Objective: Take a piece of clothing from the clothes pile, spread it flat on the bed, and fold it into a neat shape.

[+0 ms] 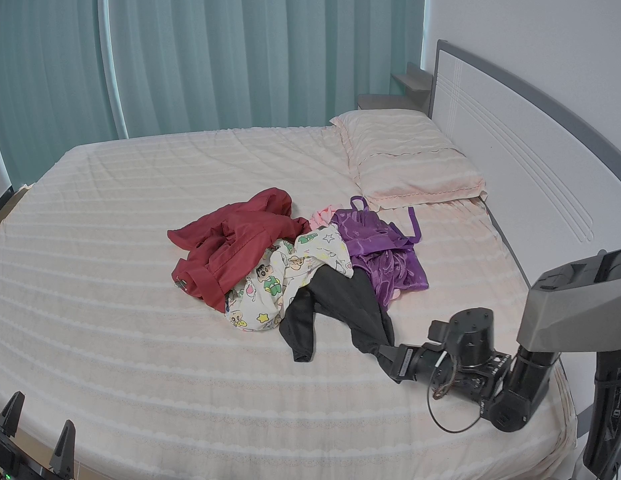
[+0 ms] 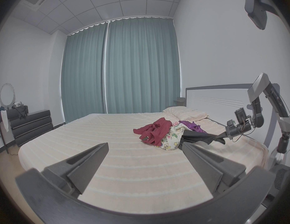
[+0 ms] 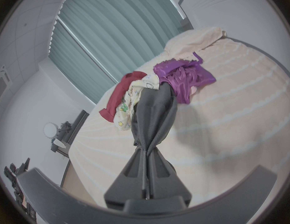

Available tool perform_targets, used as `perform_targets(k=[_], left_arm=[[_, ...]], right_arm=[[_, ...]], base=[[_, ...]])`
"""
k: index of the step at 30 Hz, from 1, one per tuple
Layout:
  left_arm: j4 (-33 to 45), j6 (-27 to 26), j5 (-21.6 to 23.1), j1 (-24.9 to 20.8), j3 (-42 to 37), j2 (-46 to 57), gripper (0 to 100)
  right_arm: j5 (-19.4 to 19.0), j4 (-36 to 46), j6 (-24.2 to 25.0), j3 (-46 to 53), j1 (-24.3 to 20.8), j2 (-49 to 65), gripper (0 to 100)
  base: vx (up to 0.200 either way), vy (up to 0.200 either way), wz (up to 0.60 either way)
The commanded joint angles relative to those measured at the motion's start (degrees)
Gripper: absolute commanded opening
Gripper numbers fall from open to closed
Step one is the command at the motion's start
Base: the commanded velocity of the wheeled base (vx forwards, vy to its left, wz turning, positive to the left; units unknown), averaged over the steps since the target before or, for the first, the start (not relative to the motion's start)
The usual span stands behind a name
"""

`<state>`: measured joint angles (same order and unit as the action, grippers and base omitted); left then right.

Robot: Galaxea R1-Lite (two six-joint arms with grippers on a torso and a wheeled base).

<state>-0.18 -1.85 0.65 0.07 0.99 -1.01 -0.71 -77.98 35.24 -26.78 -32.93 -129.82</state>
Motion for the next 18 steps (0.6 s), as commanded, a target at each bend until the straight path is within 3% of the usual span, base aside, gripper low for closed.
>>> perform_targets(k=[1, 4, 7, 15, 18], left_arm=[[-3.42, 1.24, 1.90, -0.07, 4.02, 0.31, 100], [-4.21, 6.34, 4.10, 0.19, 12.72, -7.34, 100], [-3.07, 4.58, 6.03, -0.16, 12.55, -13.75, 100], [-0.78, 4.14, 20.89, -1.92, 11.14, -26.32, 100], [-0.96, 3.52, 22.56, -3.06, 11.23, -32.21, 100]], right_arm=[[-1.40, -11.58, 0.26, 14.04, 0.06, 8.70, 0], [-1.49, -11.58, 0.26, 14.65, 0.06, 11.43, 0], [-1.49, -11.58, 0.35, 15.44, -0.56, 13.89, 0], [-1.31, -11.58, 0.35, 18.35, -1.09, 16.44, 0], [-1.40, -11.58, 0.18, 18.70, -1.00, 16.26, 0]], base=[[0.000, 0.000, 0.00], [0.000, 0.000, 0.00], [0.000, 0.000, 0.00], [0.000, 0.000, 0.00], [0.000, 0.000, 0.00]])
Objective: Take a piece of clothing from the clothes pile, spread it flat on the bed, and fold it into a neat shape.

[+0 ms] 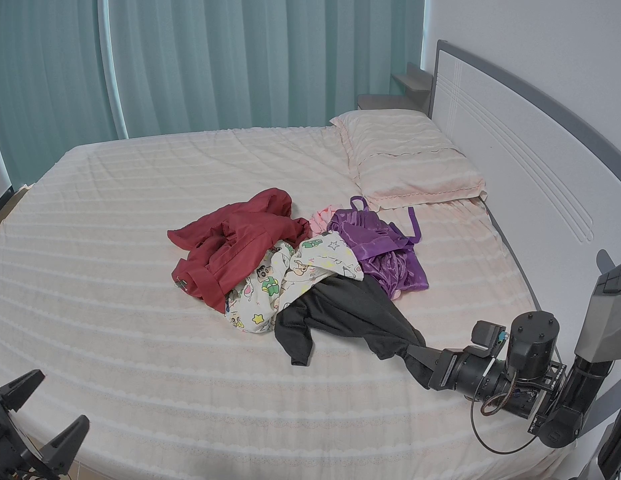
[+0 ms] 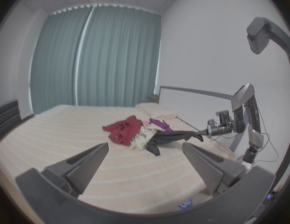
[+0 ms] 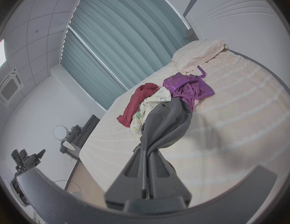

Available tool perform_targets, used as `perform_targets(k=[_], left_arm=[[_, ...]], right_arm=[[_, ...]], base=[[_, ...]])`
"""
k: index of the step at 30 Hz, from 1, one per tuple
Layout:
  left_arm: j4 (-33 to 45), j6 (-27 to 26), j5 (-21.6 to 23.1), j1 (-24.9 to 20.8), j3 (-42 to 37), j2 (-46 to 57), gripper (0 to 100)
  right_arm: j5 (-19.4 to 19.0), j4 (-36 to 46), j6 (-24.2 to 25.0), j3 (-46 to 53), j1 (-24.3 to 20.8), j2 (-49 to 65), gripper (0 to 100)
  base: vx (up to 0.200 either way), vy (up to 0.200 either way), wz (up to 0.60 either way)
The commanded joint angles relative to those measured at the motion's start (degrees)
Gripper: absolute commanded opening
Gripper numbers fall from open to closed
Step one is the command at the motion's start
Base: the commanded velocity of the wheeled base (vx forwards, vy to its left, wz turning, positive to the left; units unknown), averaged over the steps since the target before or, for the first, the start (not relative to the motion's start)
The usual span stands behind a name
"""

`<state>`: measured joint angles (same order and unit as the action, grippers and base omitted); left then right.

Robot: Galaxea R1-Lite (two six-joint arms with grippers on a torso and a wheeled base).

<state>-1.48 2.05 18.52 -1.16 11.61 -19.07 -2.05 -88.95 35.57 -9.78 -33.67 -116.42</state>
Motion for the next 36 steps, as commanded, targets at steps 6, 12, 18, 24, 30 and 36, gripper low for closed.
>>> perform_targets(k=[6, 12, 18, 24, 30, 36], left_arm=[[-1.86, -2.49, 4.51, -5.70, 0.44, -28.22, 100], [-12.32, -2.14, 4.25, -7.89, 0.61, -46.15, 100], [-19.44, -1.26, 3.46, -14.05, 1.84, -57.57, 100], [-28.14, 1.47, -6.74, -20.64, 5.62, -74.27, 100], [-43.61, 15.35, -10.43, -26.88, 7.82, -87.63, 100], [-46.78, 19.92, -20.45, -29.34, 14.85, -97.92, 100]], right_arm=[[-0.15, -0.61, -0.33, 1.16, -0.34, 2.60, 0], [-0.24, -0.61, -0.33, 0.72, -0.26, 2.51, 0], [-0.24, -0.61, -0.50, 0.72, -0.34, 3.04, 0], [-0.33, -0.61, -0.42, 0.72, -0.08, 2.16, 0], [-0.24, -0.61, -0.50, 0.11, 0.18, 2.25, 0], [-0.15, -0.61, -0.50, 0.64, -0.26, 2.87, 0]], base=[[0.000, 0.000, 0.00], [0.000, 0.000, 0.00], [0.000, 0.000, 0.00], [0.000, 0.000, 0.00], [0.000, 0.000, 0.00], [0.000, 0.000, 0.00]])
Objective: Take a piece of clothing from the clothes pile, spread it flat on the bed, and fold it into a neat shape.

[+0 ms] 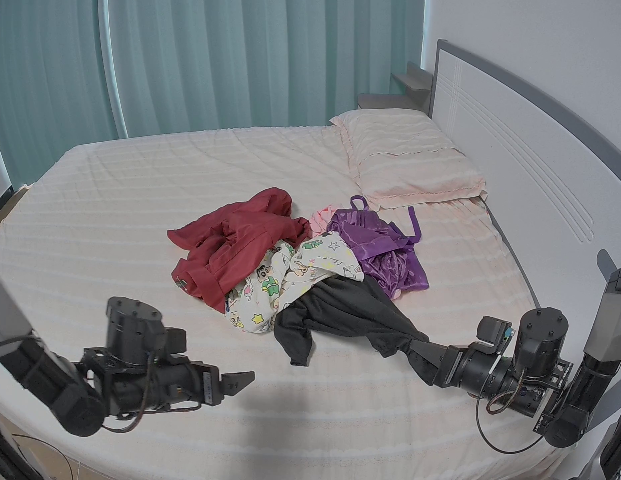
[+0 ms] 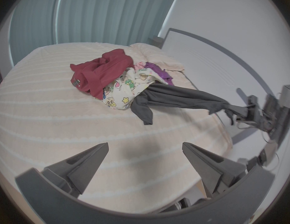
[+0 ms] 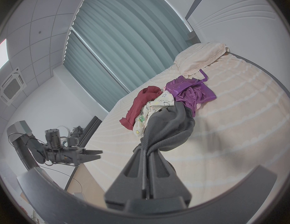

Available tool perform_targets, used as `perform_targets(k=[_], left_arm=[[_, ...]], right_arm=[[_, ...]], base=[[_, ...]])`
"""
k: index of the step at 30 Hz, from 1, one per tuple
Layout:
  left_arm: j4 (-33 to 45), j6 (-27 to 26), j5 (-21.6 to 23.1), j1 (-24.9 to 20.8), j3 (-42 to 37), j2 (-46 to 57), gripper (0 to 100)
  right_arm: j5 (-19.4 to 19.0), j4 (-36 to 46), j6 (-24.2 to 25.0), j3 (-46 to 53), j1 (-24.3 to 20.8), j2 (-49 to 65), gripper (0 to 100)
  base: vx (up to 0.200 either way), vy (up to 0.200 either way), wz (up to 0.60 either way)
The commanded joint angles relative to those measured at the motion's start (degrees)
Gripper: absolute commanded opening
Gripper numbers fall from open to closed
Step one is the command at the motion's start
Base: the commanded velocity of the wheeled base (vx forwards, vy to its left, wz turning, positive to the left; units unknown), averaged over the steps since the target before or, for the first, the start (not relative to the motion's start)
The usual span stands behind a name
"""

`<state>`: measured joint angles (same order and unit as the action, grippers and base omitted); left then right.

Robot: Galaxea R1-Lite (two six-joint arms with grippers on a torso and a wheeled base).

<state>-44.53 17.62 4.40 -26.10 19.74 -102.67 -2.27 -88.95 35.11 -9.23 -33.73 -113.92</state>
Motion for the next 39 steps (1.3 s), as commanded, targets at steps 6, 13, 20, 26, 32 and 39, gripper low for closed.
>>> perform_targets(k=[6, 13, 20, 26, 32, 39], left_arm=[[-3.63, 4.36, -7.30, -4.40, 14.45, -20.99, 100], [-2.23, 5.59, -9.59, -4.13, 24.56, -30.40, 100], [-0.82, 5.59, -11.96, -4.13, 31.86, -36.29, 100], [2.87, 5.76, -12.05, -4.13, 40.20, -40.07, 100], [7.09, 5.85, -12.40, -4.49, 48.73, -43.49, 100], [11.31, 4.88, -13.28, -5.10, 52.69, -44.02, 100]], right_arm=[[0.51, -0.69, -0.13, 0.00, -0.37, 0.63, 0], [0.07, -0.69, 0.49, 1.14, 0.25, 1.68, 0], [0.07, -0.69, 0.31, 0.97, 0.25, -0.16, 0], [-0.11, -0.69, 0.49, 0.97, 0.07, 0.45, 0], [0.07, -0.69, 0.49, 1.32, -0.37, 0.45, 0], [0.25, -0.69, 0.31, 1.32, -0.81, 0.63, 0]], base=[[0.000, 0.000, 0.00], [0.000, 0.000, 0.00], [0.000, 0.000, 0.00], [0.000, 0.000, 0.00], [0.000, 0.000, 0.00], [0.000, 0.000, 0.00]])
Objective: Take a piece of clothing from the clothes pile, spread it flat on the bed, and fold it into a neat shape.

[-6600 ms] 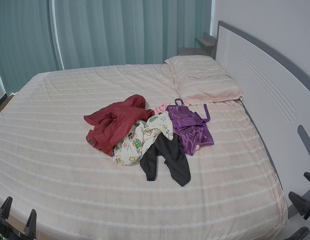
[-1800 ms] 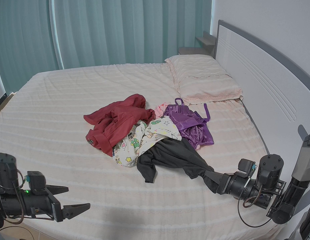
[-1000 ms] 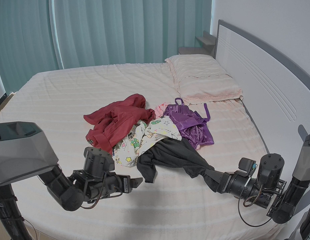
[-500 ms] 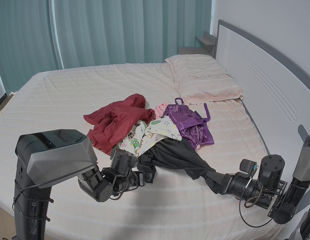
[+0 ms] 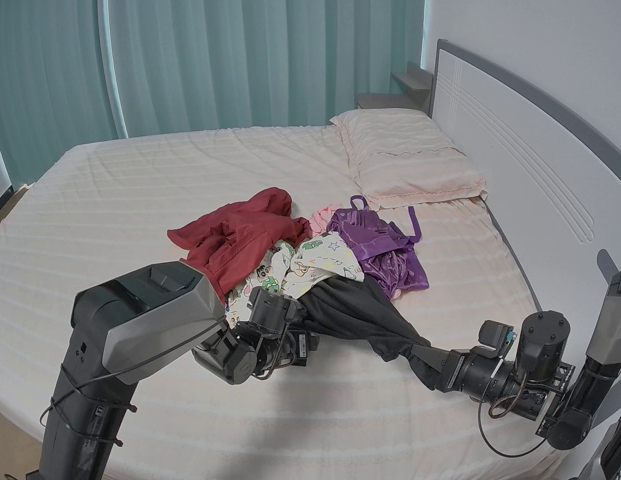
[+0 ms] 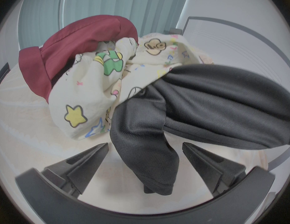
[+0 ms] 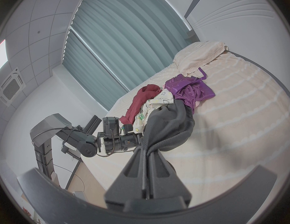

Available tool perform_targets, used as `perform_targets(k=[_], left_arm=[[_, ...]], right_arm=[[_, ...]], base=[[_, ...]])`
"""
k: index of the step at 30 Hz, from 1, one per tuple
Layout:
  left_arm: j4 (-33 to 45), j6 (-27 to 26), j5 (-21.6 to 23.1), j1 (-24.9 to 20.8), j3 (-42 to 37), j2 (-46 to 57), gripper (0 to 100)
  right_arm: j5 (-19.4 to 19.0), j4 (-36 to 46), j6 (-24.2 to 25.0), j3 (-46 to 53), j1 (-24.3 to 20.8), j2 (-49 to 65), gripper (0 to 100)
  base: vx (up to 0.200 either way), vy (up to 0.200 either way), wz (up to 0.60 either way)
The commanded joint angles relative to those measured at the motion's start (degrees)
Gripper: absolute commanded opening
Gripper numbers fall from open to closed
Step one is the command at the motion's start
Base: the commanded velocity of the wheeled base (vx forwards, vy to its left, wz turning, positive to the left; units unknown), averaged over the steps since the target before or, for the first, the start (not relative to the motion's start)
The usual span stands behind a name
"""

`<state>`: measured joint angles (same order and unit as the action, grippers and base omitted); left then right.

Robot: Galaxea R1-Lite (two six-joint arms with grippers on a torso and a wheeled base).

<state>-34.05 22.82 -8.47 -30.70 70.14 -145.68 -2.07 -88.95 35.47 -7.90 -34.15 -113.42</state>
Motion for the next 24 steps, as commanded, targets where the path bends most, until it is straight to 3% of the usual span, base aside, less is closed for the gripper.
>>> perform_targets(k=[1, 2, 3, 14, 23, 24], left_arm=[[2.32, -0.41, -0.67, -0.59, 3.68, -1.28, 100], [3.20, -0.50, -0.67, -0.59, 4.39, -1.45, 100], [4.17, -0.50, -0.84, -0.68, 5.00, -1.54, 0], [9.18, 0.29, -2.78, -1.30, 2.98, -1.10, 0], [-1.46, 11.81, -2.25, -0.86, -17.94, 17.09, 0], [-4.27, 13.92, -1.02, -1.56, -24.27, 23.60, 0]], right_arm=[[0.14, -0.69, -0.05, -0.01, -0.57, 0.04, 0], [0.14, -0.69, -0.05, 0.08, -0.66, -0.05, 0], [0.23, -0.69, -0.14, 0.08, -0.75, -0.05, 0], [0.14, -0.69, 0.12, -0.27, -1.36, -0.84, 0], [0.05, -0.69, 0.03, -0.27, -1.54, 0.57, 0], [-0.21, -0.69, 0.30, -0.10, -1.63, 2.42, 0]], base=[[0.000, 0.000, 0.00], [0.000, 0.000, 0.00], [0.000, 0.000, 0.00], [0.000, 0.000, 0.00], [0.000, 0.000, 0.00], [0.000, 0.000, 0.00]])
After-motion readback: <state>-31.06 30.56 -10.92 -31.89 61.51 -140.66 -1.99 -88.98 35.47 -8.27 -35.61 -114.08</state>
